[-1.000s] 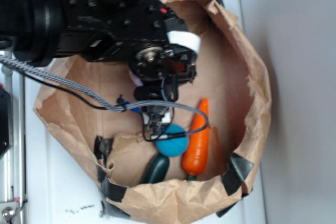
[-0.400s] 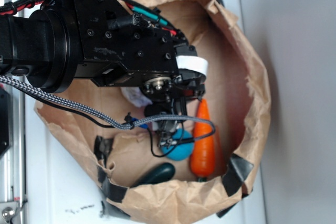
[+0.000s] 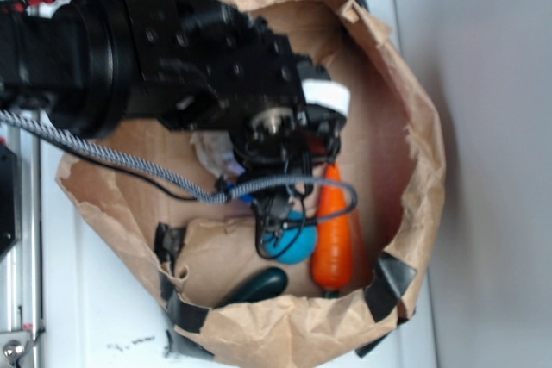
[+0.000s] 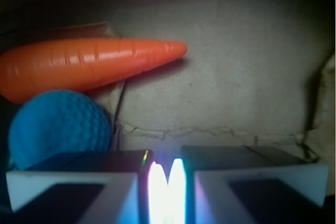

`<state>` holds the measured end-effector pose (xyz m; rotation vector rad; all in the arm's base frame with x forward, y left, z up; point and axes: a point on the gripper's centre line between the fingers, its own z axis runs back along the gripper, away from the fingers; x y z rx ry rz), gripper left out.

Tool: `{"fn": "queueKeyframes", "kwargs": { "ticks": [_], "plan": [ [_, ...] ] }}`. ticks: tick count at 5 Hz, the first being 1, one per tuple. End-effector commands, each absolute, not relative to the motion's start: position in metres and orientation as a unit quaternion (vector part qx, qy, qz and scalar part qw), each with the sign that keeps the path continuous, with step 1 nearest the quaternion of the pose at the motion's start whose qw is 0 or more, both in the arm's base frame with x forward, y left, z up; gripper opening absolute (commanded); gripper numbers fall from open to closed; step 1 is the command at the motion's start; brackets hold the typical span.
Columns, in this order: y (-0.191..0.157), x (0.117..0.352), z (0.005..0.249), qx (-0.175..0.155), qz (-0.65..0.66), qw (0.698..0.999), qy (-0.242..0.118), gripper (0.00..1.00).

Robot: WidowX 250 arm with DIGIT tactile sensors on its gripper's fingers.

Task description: Grab the white paper.

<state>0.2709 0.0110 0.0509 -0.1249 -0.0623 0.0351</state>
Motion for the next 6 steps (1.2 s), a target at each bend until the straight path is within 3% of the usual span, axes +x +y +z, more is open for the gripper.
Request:
{"fn": "queueKeyframes", "kwargs": {
  "ticks": [1,2,3,6],
  "plan": [
    [0.038,0.286,0.118,-0.093,0.032,0.994,-0.044,1.0],
    [0.049,0.285,0.118,-0.079,0.007,0.996,-0.049,1.0],
    [0.061,0.282,0.097,-0.043,-0.033,0.997,-0.061,1.0],
    [0.064,0.267,0.045,0.005,-0.075,0.993,-0.086,1.0]
  ]
}}
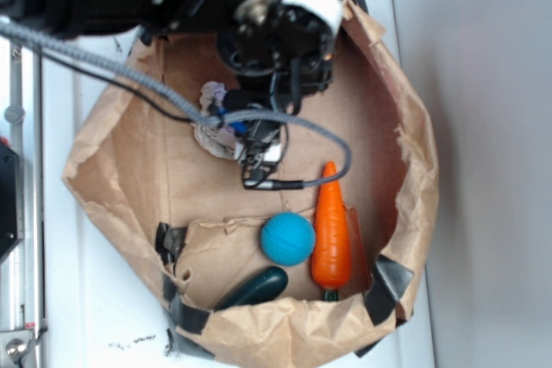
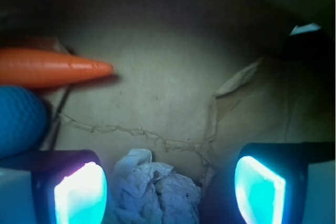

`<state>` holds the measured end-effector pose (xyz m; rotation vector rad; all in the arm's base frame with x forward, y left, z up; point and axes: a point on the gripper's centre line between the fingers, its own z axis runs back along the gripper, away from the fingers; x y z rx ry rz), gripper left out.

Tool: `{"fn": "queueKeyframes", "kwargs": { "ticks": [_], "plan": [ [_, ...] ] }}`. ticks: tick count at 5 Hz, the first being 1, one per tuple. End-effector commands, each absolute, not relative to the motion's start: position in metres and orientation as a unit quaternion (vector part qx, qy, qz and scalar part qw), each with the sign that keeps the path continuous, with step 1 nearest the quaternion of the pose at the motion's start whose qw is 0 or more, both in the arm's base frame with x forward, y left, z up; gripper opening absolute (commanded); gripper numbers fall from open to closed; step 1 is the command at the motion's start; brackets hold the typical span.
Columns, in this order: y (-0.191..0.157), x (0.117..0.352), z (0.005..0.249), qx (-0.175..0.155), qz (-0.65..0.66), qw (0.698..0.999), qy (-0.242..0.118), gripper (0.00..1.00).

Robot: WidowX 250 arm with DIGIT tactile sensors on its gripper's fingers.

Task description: Grab the white paper.

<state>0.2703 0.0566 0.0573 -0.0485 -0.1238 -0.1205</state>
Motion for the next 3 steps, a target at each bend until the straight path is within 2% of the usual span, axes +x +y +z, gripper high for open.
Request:
{"fn": "queueKeyframes", "kwargs": {
  "ticks": [1,2,3],
  "plan": [
    [0.0659,0.2523,0.0453,-0.003,-0.095,0.993,-0.071,1.0],
    [0.0658,0.2515,0.0479,-0.009,-0.081,0.994,-0.074,0.0],
    [0.0674,0.2546,0.0489,-0.013,-0.069,0.995,-0.075,0.0]
  ]
}}
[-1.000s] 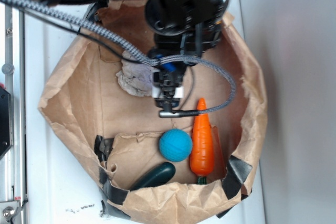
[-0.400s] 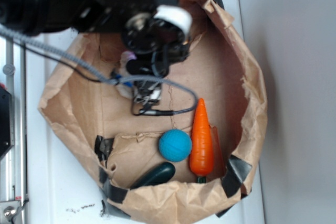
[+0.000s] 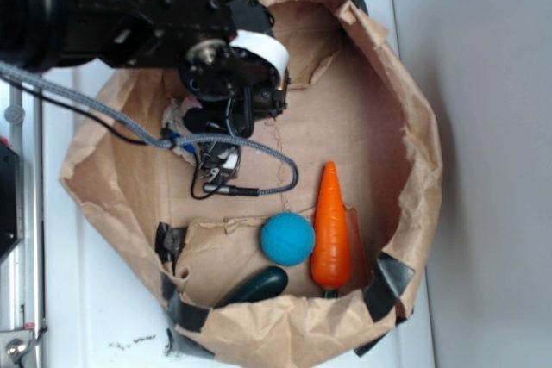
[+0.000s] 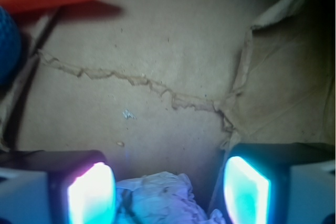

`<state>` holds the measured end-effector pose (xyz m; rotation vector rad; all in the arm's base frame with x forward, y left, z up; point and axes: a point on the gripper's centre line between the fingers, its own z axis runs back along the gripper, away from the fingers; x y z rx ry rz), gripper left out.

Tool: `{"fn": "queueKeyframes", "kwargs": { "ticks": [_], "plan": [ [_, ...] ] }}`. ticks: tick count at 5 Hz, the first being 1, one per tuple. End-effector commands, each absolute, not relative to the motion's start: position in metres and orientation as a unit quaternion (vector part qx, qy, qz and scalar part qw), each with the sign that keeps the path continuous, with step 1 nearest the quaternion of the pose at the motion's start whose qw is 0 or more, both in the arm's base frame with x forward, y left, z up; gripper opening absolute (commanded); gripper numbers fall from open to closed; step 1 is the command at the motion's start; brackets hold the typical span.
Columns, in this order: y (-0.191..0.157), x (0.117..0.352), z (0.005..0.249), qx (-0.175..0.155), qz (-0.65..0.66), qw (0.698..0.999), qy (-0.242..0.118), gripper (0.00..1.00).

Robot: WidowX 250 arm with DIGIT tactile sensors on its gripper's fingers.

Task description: Grab the white paper.

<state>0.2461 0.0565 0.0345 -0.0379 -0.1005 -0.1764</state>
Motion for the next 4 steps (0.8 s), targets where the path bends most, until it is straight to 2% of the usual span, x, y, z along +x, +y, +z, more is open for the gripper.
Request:
{"fn": "queueKeyframes", "kwargs": {
  "ticks": [1,2,3,4],
  "plan": [
    [0.067,0.256,0.049,-0.016,-0.061,0.994,-0.084,0.0],
    [0.065,0.26,0.055,-0.023,-0.054,0.994,-0.088,0.0],
    [0.06,0.262,0.08,-0.046,-0.031,0.994,-0.097,0.0],
    [0.055,0.26,0.12,-0.078,0.0,0.992,-0.101,0.0]
  ]
}}
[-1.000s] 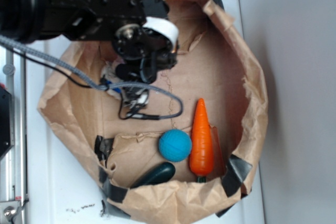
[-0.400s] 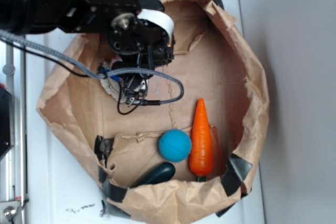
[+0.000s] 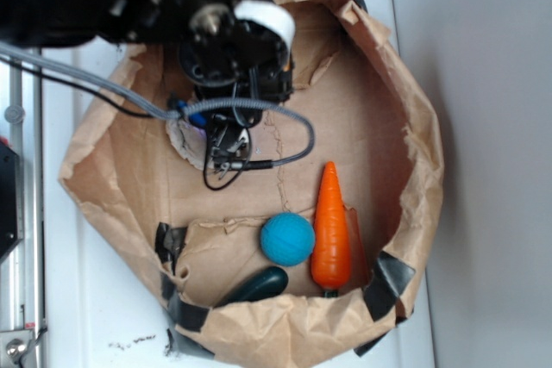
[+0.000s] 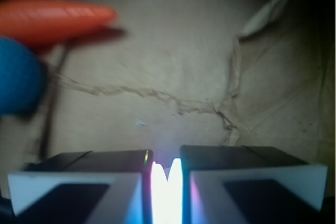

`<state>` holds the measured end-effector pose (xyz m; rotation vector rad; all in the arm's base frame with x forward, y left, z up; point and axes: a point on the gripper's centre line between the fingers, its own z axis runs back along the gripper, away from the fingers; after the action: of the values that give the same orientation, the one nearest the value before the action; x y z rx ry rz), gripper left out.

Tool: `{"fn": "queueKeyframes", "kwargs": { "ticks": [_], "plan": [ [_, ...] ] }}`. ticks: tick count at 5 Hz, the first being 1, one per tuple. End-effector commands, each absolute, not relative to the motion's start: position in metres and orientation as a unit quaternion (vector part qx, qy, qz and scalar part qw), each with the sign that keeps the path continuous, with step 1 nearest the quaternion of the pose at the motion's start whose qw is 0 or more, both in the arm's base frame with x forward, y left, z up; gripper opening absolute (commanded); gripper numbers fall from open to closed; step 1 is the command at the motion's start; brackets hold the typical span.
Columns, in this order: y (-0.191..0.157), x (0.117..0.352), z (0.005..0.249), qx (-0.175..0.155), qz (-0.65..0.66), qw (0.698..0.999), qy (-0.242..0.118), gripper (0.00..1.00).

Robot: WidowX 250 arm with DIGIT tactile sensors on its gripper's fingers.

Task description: Grab the white paper.

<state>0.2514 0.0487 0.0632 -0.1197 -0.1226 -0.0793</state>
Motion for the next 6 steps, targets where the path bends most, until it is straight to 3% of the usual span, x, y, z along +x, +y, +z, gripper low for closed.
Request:
{"fn": "queueKeyframes", "kwargs": {
  "ticks": [1,2,3,4,6],
  "plan": [
    [0.052,0.257,0.149,-0.105,0.01,0.991,-0.086,0.0],
    [0.046,0.252,0.167,-0.114,0.018,0.99,-0.086,0.0],
    [0.048,0.252,0.161,-0.109,0.003,0.991,-0.071,0.71],
    [0.054,0.249,0.144,-0.095,-0.016,0.993,-0.064,1.0],
    [0.068,0.226,0.11,-0.071,-0.075,0.992,-0.074,1.0]
  ]
}}
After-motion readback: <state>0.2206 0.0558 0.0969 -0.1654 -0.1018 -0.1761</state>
